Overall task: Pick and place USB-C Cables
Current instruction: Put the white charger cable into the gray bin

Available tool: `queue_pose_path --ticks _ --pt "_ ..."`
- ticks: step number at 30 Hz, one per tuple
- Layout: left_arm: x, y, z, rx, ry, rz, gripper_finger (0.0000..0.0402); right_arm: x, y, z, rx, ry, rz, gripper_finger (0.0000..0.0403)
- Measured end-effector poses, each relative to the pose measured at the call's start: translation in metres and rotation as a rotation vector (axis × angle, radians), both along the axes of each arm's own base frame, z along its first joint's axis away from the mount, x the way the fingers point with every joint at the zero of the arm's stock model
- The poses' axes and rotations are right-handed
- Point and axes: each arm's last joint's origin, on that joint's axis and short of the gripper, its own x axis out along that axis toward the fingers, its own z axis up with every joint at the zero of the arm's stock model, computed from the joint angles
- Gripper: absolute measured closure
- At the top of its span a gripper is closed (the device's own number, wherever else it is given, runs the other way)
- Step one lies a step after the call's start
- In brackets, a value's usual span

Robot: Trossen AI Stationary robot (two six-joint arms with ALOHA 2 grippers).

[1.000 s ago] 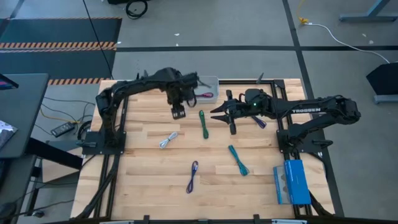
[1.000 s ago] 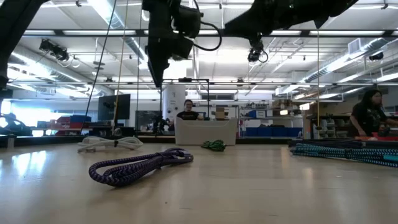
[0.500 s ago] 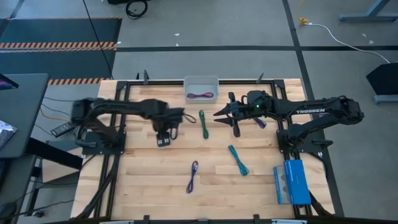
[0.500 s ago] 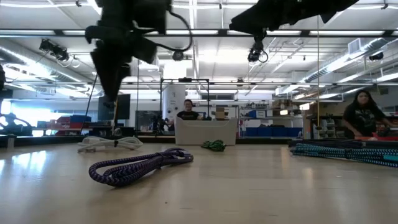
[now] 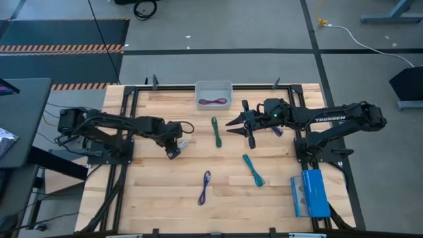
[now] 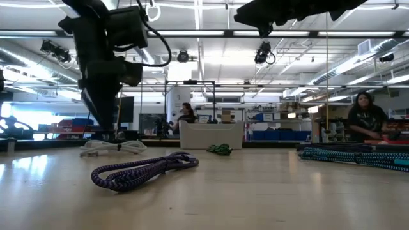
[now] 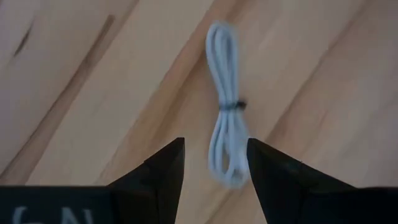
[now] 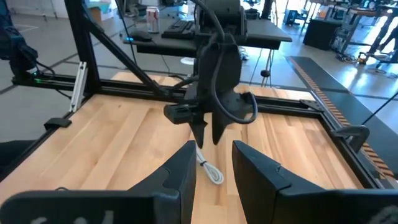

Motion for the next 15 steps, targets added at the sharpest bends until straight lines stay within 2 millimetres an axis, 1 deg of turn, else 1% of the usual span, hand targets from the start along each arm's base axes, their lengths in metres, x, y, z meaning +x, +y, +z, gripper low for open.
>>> queue_pose_path --ticks 6,10,15 --pt "0.003 -0.001 0.002 0.001 -0.038 0.001 0.0221 0.0 0.003 0.0 0.013 0.0 0.007 0.0292" --pt "0.007 -0.001 -0.01 -0.003 -0.012 0.009 0.0221 0.0 0.003 0.0 0.019 0.004 0.008 0.0292" --pt "0.015 -0.003 -0.027 0.0 0.026 -0.022 0.0221 0.0 0.003 0.0 0.026 0.007 0.006 0.0292"
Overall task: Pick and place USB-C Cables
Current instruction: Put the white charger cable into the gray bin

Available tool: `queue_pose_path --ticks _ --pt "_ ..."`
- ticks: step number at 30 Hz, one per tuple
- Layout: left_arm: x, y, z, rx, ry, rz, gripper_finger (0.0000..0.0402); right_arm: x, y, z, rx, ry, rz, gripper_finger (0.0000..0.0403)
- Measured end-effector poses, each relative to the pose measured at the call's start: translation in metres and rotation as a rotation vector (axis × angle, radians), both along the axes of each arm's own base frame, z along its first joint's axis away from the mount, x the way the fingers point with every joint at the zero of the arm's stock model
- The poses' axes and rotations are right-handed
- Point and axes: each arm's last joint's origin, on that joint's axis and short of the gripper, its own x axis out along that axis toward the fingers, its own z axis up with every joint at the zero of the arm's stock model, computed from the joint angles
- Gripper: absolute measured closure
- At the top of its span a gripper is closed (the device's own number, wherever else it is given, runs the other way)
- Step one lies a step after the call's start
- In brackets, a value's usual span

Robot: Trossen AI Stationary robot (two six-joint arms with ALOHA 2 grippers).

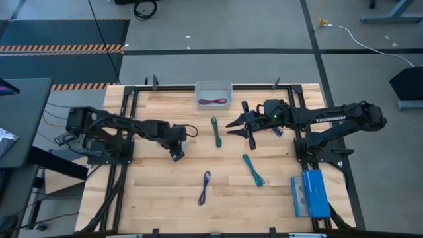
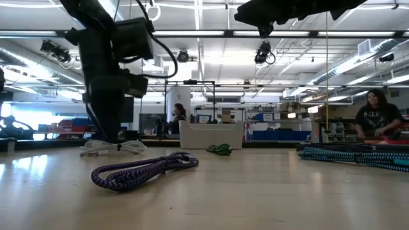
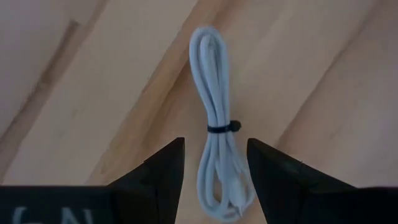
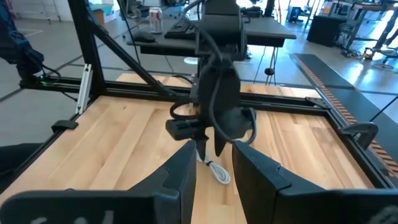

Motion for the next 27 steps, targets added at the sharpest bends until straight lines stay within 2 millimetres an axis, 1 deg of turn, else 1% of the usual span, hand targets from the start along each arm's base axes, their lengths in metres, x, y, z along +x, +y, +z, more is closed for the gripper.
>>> queue_pose_path --ticks 5,8,10,13,16,17,18,22,27 --pt "0.006 -0.001 -0.015 -0.001 0.04 -0.014 0.0221 0.0 0.0 0.0 0.0 0.0 0.0 0.0292" --pt "0.007 -0.001 -0.018 0.009 0.048 -0.034 0.0222 0.0 0.0 0.0 0.0 -0.001 0.0 0.0292" --pt "0.008 -0.001 -0.019 0.017 0.058 -0.054 0.0234 0.0 0.0 0.0 0.0 -0.001 0.0 0.0292" --pt "0.007 0.001 -0.018 0.023 0.057 -0.063 0.0279 0.0 0.0 0.0 -0.001 0.0 0.0 0.0292" --pt "0.009 0.001 -0.016 0.033 0.052 -0.101 0.0351 0.0 0.0 0.0 -0.002 0.0 0.0 0.0292" --pt "0.012 0.001 -0.013 0.036 0.036 -0.117 0.0372 0.0 0.0 0.0 -0.002 0.0 0.0 0.0292" --pt "0.015 0.001 -0.01 0.04 0.019 -0.128 0.0377 0.0 0.0 0.0 -0.002 0.0 0.0 0.0292" --pt "0.032 0.004 0.01 0.068 -0.055 -0.175 0.0368 0.0 0.0 0.0 -0.003 0.0 0.0 0.0292" --pt "0.058 0.012 0.048 0.13 -0.186 -0.238 0.037 0.0 0.0 0.0 -0.002 0.001 0.0 0.0292"
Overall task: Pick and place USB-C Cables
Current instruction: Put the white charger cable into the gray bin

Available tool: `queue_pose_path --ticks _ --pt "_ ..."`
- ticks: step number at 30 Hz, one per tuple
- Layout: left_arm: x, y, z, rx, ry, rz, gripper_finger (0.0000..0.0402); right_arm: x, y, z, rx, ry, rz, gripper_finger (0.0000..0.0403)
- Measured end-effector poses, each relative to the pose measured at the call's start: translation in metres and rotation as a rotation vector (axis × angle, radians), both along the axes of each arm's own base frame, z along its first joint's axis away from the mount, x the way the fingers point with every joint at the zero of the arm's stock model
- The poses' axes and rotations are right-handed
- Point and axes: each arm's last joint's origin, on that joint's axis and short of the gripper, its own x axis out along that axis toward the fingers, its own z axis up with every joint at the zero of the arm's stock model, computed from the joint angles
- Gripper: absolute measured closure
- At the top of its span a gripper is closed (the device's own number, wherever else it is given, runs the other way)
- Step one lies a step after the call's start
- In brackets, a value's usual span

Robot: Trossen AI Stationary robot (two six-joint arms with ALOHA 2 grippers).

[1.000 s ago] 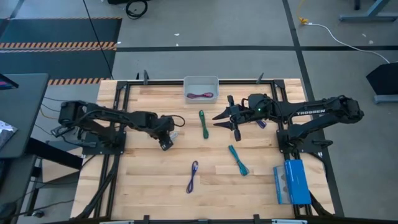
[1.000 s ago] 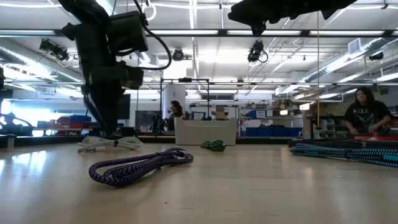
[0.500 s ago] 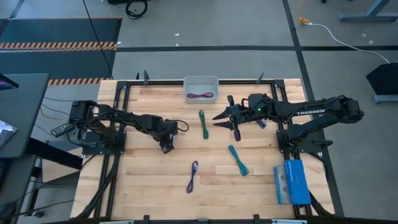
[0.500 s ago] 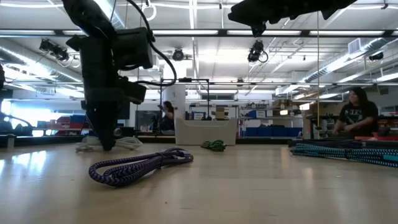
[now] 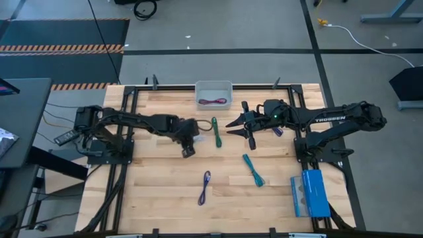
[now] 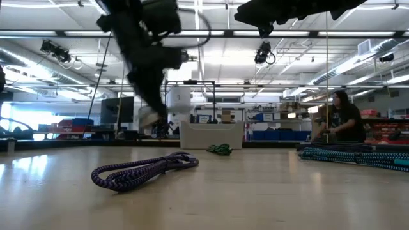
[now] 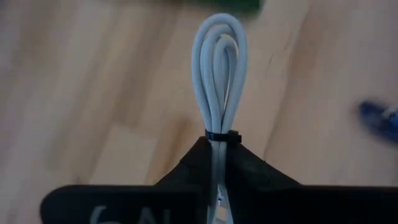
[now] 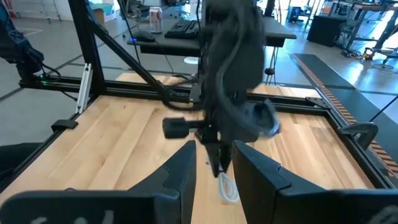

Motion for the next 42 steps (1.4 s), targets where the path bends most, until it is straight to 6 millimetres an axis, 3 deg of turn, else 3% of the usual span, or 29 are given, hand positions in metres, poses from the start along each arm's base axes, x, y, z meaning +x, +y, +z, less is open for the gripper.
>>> queue_pose_path --ticks 9,16,23,27,42 --pt "0.029 0.027 0.077 0.157 -0.225 -0.061 0.037 0.006 0.0 -0.007 0.002 0.029 0.0 0.0292" --pt "0.029 0.062 0.107 0.253 -0.289 -0.039 0.0372 0.012 -0.002 -0.016 -0.002 0.063 0.0 0.0292" --pt "0.014 0.12 0.107 0.36 -0.27 0.041 0.0372 0.013 -0.002 -0.009 -0.01 -0.012 0.0 0.0292" --pt "0.015 0.143 0.102 0.365 -0.32 0.061 0.0371 0.013 -0.002 -0.009 -0.01 -0.013 -0.002 0.0292" --pt "0.035 0.192 0.045 0.357 -0.285 0.04 0.037 0.013 -0.007 -0.009 -0.036 -0.013 -0.011 0.0292"
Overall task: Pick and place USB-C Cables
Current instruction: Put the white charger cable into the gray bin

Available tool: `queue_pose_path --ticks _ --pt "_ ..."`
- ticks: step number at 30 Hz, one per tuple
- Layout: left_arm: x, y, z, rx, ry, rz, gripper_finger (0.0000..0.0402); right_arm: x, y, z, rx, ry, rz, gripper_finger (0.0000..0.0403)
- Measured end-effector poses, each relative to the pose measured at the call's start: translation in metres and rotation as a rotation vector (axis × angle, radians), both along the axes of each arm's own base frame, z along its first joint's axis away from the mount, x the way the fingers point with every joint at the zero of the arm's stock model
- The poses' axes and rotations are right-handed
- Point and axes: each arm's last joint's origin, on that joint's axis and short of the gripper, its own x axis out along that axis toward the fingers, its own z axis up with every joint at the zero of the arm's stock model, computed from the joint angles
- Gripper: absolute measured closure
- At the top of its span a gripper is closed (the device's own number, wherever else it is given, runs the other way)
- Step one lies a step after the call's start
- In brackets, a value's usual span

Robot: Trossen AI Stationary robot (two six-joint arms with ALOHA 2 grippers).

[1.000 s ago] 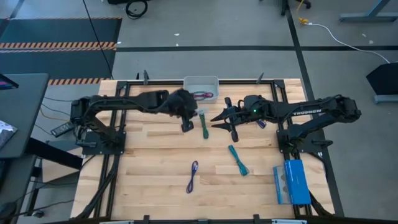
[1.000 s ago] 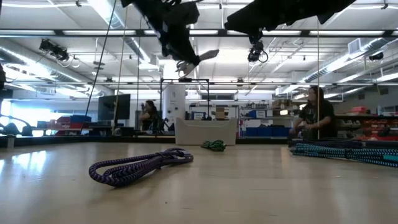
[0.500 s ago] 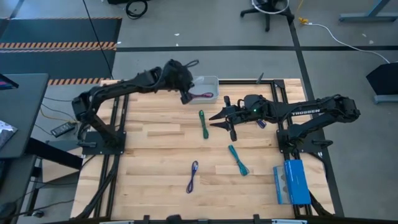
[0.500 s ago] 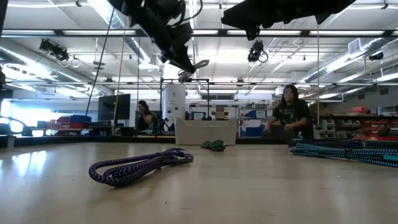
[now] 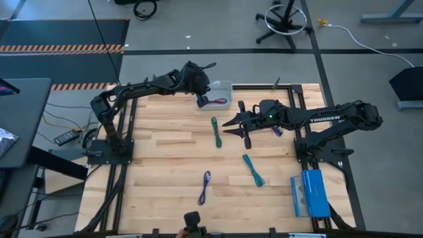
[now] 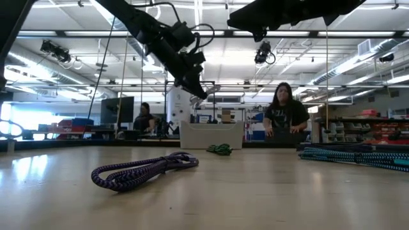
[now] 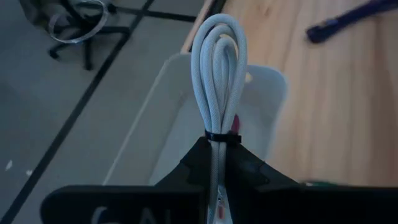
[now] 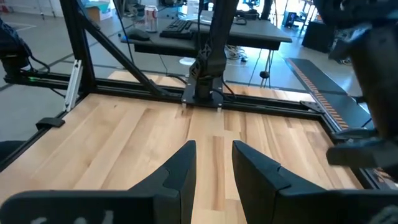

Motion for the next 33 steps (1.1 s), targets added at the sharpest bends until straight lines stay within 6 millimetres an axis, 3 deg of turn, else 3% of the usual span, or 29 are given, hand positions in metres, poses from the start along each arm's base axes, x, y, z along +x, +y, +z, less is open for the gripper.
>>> queue_pose_path --ticks 9,24,33 --pt "-0.007 0.022 -0.021 -0.045 0.035 0.041 0.037 0.0 -0.002 0.0 0.0 -0.001 -0.009 0.0292" --pt "-0.01 0.026 -0.023 -0.108 0.011 0.023 0.0368 -0.001 -0.007 0.0 0.0 -0.001 -0.026 0.0292" --pt "-0.009 0.025 -0.023 -0.14 -0.007 0.055 0.0293 -0.001 -0.007 0.0 0.0 -0.001 -0.026 0.0292"
